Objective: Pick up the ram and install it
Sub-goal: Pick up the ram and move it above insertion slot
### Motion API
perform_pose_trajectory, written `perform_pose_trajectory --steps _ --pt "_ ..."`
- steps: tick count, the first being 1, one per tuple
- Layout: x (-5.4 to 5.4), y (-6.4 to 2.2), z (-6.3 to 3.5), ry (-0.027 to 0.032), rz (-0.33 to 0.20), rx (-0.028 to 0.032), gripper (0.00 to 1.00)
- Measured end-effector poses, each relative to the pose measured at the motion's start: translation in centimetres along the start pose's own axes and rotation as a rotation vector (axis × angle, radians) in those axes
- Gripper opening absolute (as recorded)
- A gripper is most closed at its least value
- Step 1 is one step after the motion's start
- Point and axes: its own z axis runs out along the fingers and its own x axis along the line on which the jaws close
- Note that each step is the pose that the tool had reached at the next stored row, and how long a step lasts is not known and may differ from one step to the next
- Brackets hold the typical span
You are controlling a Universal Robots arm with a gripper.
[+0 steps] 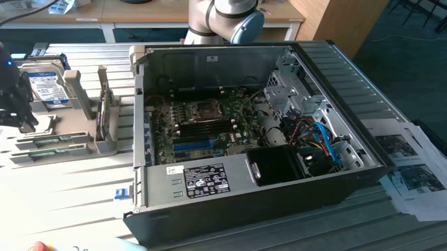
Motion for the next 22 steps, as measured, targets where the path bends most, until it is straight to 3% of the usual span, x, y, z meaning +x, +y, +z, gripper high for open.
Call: perform_pose_trajectory --steps 15,22 --pt "0.1 -0.09 2.44 0.0 0.0 0.0 0.24" --pt "0.1 -0.1 2.8 0.0002 0.0 -0.0002 0.24"
